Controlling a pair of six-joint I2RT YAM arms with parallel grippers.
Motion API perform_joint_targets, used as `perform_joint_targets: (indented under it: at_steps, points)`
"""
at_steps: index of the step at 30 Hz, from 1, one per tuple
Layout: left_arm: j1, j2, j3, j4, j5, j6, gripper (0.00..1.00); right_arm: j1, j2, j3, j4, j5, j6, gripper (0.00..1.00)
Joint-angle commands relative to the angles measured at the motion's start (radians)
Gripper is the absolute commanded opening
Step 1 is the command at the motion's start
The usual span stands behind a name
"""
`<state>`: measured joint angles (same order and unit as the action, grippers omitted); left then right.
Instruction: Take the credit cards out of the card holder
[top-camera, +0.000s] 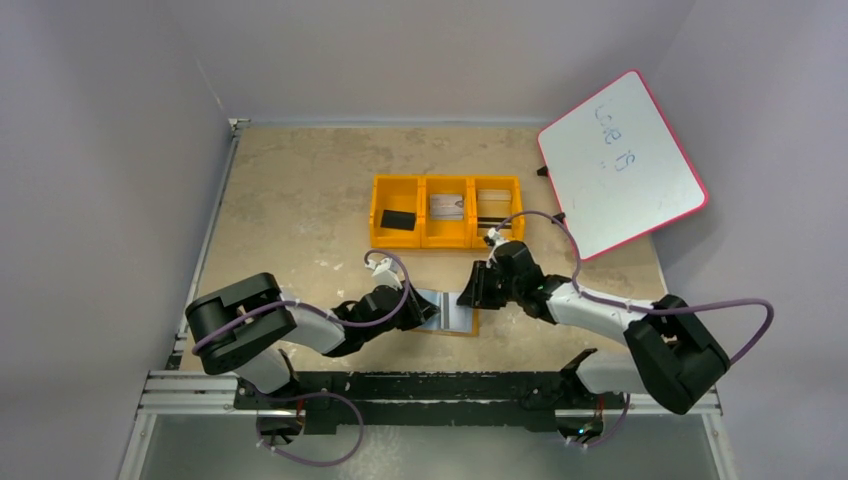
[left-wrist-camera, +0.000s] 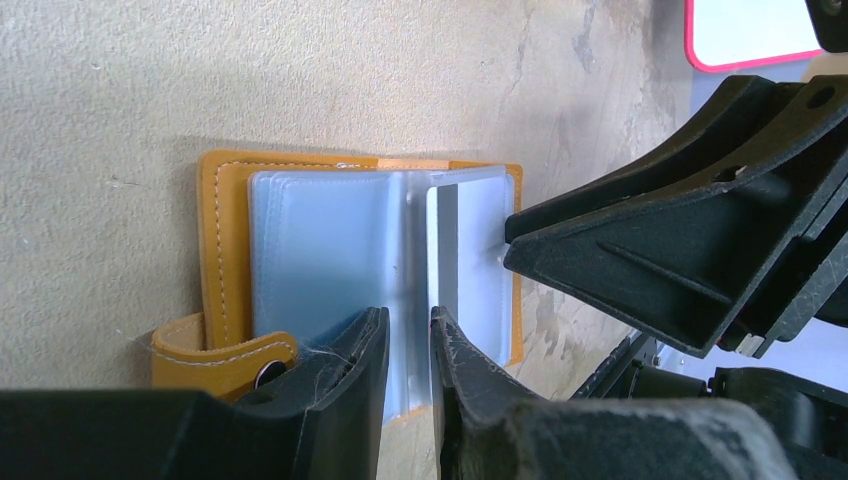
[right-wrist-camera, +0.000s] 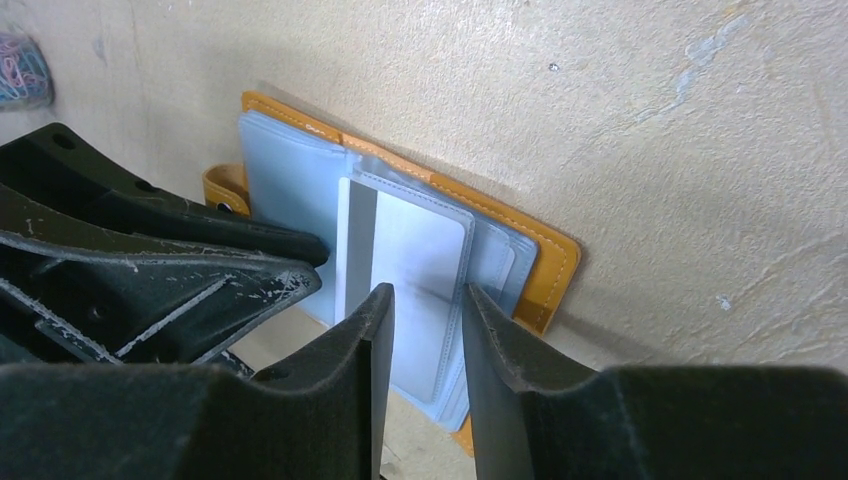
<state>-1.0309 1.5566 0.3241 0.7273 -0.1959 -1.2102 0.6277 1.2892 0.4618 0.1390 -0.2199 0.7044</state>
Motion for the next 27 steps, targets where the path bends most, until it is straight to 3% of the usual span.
perform_joint_targets:
  at_steps: [1, 7, 13, 16, 21, 27]
  points:
    - [-0.006, 0.008, 0.022, -0.010, -0.005, 0.029, 0.22, 0.002, 0.012, 0.008, -0.014, -0.002, -0.020, 0.33]
    - [-0.005, 0.017, 0.027, -0.007, 0.003, 0.032, 0.22, 0.003, 0.116, -0.011, 0.103, -0.096, -0.023, 0.10]
    - [-0.006, 0.013, 0.021, -0.004, -0.003, 0.026, 0.22, 0.003, 0.151, -0.034, 0.123, -0.077, 0.004, 0.00]
    - [-0.006, 0.003, 0.011, -0.004, -0.012, 0.022, 0.20, 0.003, 0.142, -0.037, 0.101, -0.047, 0.010, 0.00]
    - [-0.006, -0.017, 0.004, -0.004, -0.024, 0.023, 0.00, 0.003, 0.158, -0.035, 0.089, -0.027, 0.009, 0.00]
    - [-0.006, -0.061, -0.024, -0.005, -0.043, 0.024, 0.00, 0.004, 0.157, -0.043, 0.071, -0.013, 0.015, 0.00]
